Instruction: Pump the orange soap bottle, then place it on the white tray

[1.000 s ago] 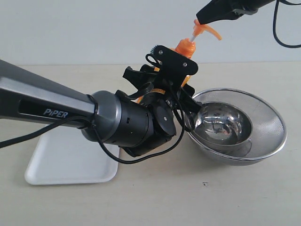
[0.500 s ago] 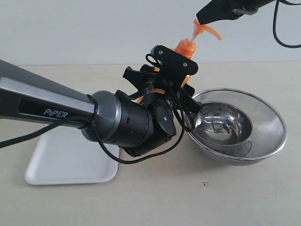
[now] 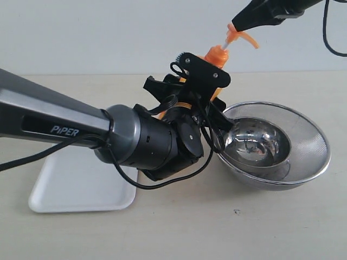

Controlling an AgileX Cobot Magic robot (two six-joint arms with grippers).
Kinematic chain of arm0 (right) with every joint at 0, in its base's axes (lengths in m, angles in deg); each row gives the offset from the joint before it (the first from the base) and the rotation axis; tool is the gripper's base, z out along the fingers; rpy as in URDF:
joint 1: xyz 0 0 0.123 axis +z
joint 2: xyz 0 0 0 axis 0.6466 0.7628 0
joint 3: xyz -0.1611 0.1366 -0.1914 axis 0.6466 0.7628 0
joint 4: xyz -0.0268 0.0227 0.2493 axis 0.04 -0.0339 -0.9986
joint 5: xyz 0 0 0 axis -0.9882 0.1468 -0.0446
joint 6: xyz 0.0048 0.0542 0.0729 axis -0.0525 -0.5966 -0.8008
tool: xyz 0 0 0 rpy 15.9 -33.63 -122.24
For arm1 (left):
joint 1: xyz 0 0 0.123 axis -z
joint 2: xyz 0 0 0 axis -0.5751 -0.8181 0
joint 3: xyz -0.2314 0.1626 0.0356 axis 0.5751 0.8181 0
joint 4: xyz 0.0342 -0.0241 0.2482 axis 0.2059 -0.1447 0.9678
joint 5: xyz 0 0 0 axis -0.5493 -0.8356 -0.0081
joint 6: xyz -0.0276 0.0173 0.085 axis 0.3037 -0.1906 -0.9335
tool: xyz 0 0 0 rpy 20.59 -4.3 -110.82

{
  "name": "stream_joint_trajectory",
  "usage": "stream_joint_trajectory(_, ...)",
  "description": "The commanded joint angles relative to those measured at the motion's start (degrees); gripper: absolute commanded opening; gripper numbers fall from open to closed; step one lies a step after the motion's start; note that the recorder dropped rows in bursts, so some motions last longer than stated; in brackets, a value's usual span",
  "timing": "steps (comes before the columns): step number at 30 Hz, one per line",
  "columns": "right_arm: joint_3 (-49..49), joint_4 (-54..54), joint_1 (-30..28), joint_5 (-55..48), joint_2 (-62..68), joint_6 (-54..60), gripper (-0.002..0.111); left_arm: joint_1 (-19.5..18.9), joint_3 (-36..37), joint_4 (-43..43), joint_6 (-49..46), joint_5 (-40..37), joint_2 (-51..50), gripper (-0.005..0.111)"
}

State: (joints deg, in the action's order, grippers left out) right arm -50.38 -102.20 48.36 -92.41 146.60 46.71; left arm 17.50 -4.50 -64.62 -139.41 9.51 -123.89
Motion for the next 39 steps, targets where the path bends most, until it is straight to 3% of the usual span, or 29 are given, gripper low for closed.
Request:
stream_joint_trajectory(1, 1.00, 3.41, 0.51, -1.51, -0.78, 0.13, 0.000, 0.52, -0.75, 2.18, 1.49, 1.40, 0.97, 0.005)
stream_joint_trajectory(19, -3.70, 4.99, 0.51, 3.66, -4.72, -0.57, 0.000, 0.52, -0.75, 2.18, 1.49, 1.40, 0.97, 0.005)
stream_joint_trajectory(39, -3.70, 5.07, 0.51, 3.91, -0.64, -1.95, 0.000, 0.52, -0.75, 2.18, 1.49, 1.40, 0.97, 0.005)
